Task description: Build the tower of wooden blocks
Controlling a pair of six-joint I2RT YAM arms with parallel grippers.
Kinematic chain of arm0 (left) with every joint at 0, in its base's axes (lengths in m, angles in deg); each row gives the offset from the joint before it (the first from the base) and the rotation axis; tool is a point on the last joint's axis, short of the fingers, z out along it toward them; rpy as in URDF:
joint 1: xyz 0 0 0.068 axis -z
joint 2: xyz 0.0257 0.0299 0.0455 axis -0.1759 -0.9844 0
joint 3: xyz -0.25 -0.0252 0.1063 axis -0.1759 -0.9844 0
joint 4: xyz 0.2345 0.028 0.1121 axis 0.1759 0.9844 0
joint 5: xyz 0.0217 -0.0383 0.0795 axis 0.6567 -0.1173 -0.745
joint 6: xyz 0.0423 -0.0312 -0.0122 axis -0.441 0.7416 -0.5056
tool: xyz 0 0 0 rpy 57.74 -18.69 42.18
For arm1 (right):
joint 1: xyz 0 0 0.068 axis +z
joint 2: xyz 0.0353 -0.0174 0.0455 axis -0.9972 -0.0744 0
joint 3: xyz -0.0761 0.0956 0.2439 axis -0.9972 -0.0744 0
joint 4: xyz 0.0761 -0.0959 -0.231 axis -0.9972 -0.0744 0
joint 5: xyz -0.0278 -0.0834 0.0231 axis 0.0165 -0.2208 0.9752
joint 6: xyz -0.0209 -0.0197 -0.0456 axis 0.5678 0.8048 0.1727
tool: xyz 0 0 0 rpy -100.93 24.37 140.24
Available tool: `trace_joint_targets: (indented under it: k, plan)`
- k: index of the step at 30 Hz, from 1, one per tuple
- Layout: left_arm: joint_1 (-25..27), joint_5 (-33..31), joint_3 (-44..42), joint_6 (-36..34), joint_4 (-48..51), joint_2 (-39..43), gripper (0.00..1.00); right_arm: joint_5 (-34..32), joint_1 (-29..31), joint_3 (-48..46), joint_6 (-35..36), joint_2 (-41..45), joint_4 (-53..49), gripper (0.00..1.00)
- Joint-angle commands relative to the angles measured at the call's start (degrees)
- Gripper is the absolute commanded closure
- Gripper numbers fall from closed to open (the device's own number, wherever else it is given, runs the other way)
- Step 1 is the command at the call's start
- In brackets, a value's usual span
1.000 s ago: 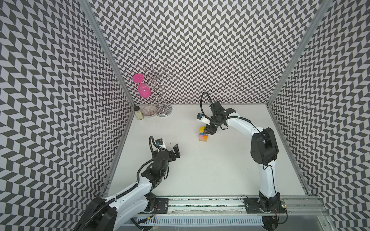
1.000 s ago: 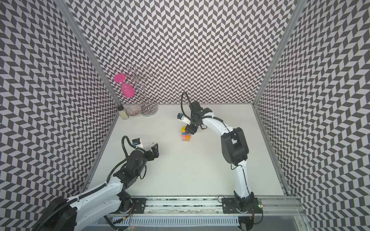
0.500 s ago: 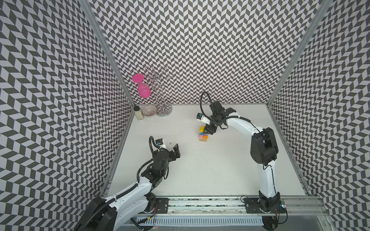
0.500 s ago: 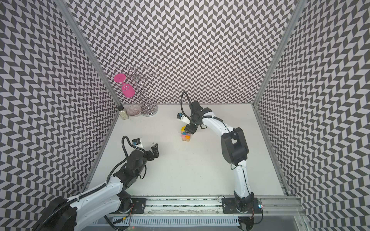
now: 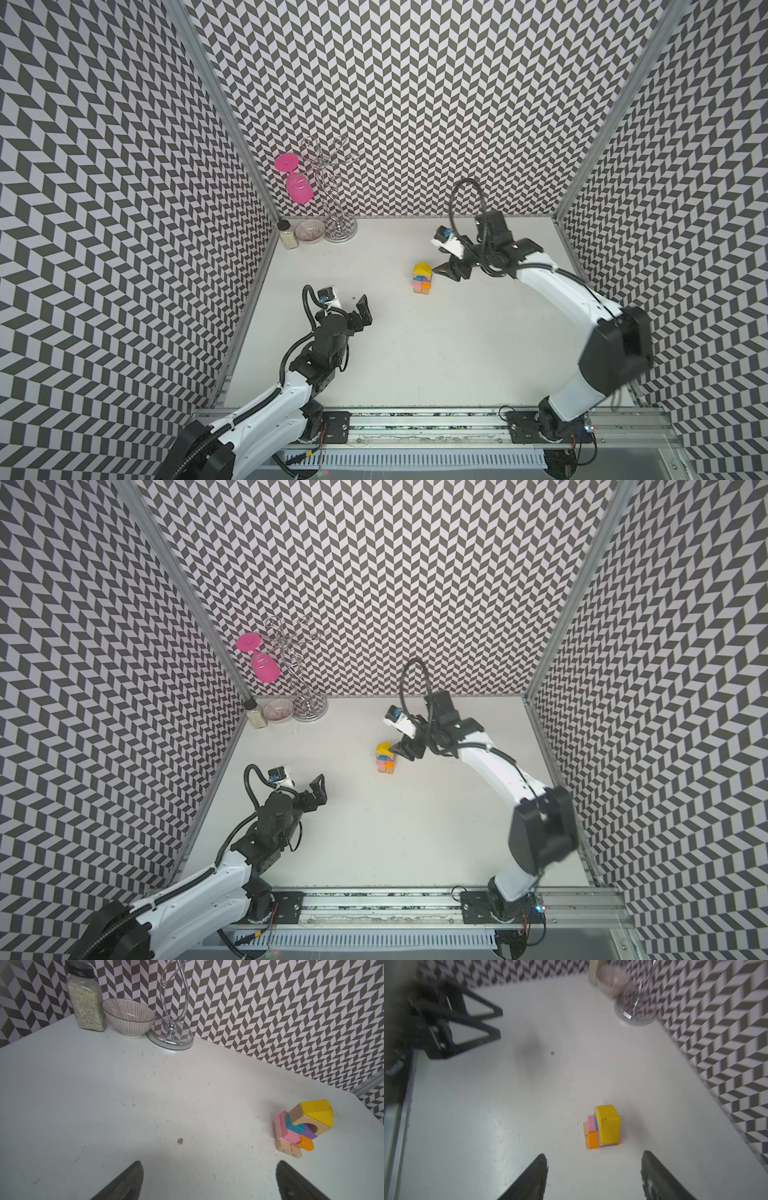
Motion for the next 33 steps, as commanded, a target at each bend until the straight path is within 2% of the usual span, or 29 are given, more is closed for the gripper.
trace_joint_targets:
  k: [1, 2, 4, 6, 8, 9, 10, 11, 12, 14, 15, 16, 17, 18, 19, 20, 21, 23, 24, 25, 27, 28, 29, 30, 32, 33]
  plan:
    - [0.0, -2.2, 1.8, -4.3, -2.8, 1.4, 0.0, 2.1, -5.3, -19.0, -21.2, 12.4, 36.3, 0.23]
    - [0.0, -2.5, 1.8, -8.1, -4.6, 1.4, 0.0, -1.2, -6.4, -25.3, -26.5, 15.9, 44.5, 0.2]
    - [-0.1, -6.5, 1.6, -14.8, -9.2, 0.9, 0.0, -12.5, -7.6, -37.5, -35.0, 22.7, 57.0, 0.16]
    - [-0.6, -9.4, 0.4, -23.0, -17.8, -1.0, 0.0, -26.3, -8.6, -44.8, -39.8, 27.2, 60.1, 0.04]
    - [-2.5, -9.4, -1.0, -29.6, -27.3, -4.8, 0.0, -35.0, -10.6, -49.9, -41.7, 29.8, 59.4, 0.01]
    - [-4.1, -10.1, -0.9, -30.8, -30.6, -7.6, 0.0, -37.2, -11.9, -52.7, -41.3, 30.5, 59.9, 0.01]
    - [-6.2, -13.2, -0.2, -28.8, -31.8, -11.0, 0.0, -41.1, -12.7, -55.8, -42.8, 30.8, 61.5, 0.01]
    - [-8.6, -15.2, 0.8, -26.4, -32.0, -13.9, 0.0, -45.9, -13.0, -58.2, -45.5, 30.7, 63.3, 0.0]
    - [-10.8, -16.6, 3.9, -24.1, -28.2, -16.8, 0.0, -48.0, -13.7, -61.4, -46.6, 30.0, 68.2, 0.01]
    - [-13.8, -16.8, 7.7, -25.6, -25.3, -21.8, 0.0, -45.3, -14.0, -59.7, -41.5, 30.7, 61.6, 0.01]
    - [-14.5, -18.8, 8.3, -29.4, -27.2, -24.6, 0.0, -46.2, -14.0, -59.7, -41.4, 30.0, 62.2, 0.04]
    - [-15.6, -19.5, 7.6, -33.8, -30.0, -27.1, 0.0, -47.5, -14.1, -60.4, -41.5, 28.8, 65.6, 0.03]
    - [-16.4, -20.8, 6.6, -33.2, -31.6, -29.2, 0.0, -48.7, -14.2, -61.5, -41.2, 27.0, 68.6, 0.03]
    - [-18.0, -18.0, 5.0, -29.8, -35.0, -31.8, 0.0, -50.8, -14.3, -62.8, -42.4, 24.2, 72.6, 0.02]
    - [-19.2, -12.8, 5.5, -32.6, -37.4, -33.7, 0.0, -51.4, -14.9, -63.5, -43.0, 20.9, 76.7, 0.0]
    - [-18.2, -11.2, 8.2, -32.3, -31.5, -34.2, 0.0, -50.9, -16.1, -63.3, -42.7, 17.0, 79.8, 0.0]
    - [-18.8, -8.0, 7.8, -34.3, -35.7, -35.6, 0.0, -48.6, -17.6, -62.1, -42.9, 13.6, 81.4, 0.0]
    - [-18.5, -8.0, 8.1, -35.9, -38.6, -37.4, 0.0, -40.3, -19.4, -56.0, -41.0, 11.4, 74.5, 0.04]
    - [-18.7, -6.3, 8.1, -35.8, -39.4, -37.6, 0.0, -38.2, -19.5, -55.4, -39.9, 9.6, 77.0, 0.07]
    - [-19.0, -5.2, 8.1, -36.0, -39.3, -37.6, 0.0, -37.2, -19.5, -55.9, -38.9, 7.8, 81.3, 0.09]
    - [-20.0, -2.6, 8.2, -34.2, -38.1, -36.9, 0.0, -39.3, -19.7, -54.9, -37.1, 4.5, 84.7, 0.08]
    - [-21.0, 1.5, 7.0, -31.1, -39.3, -35.6, 0.0, -38.8, -19.9, -54.0, -36.1, 3.8, 83.5, 0.07]
    - [-22.9, 12.1, 4.5, -31.5, -42.3, -33.9, 0.0, -36.3, -20.0, -54.4, -34.5, 3.3, 83.7, 0.07]
    - [-23.3, 14.9, 3.2, -31.9, -43.5, -32.6, 0.0, -35.1, -20.0, -56.4, -34.6, 1.1, 90.6, 0.06]
    - [-24.7, 9.9, 0.4, -29.1, -52.5, -36.2, 0.0, -36.5, -20.2, -58.2, -35.3, -3.1, 99.6, 0.01]
    - [-26.4, 10.1, -0.1, -27.4, -57.4, -40.2, 0.0, -36.8, -20.0, -57.7, -34.9, -2.9, 97.5, 0.01]
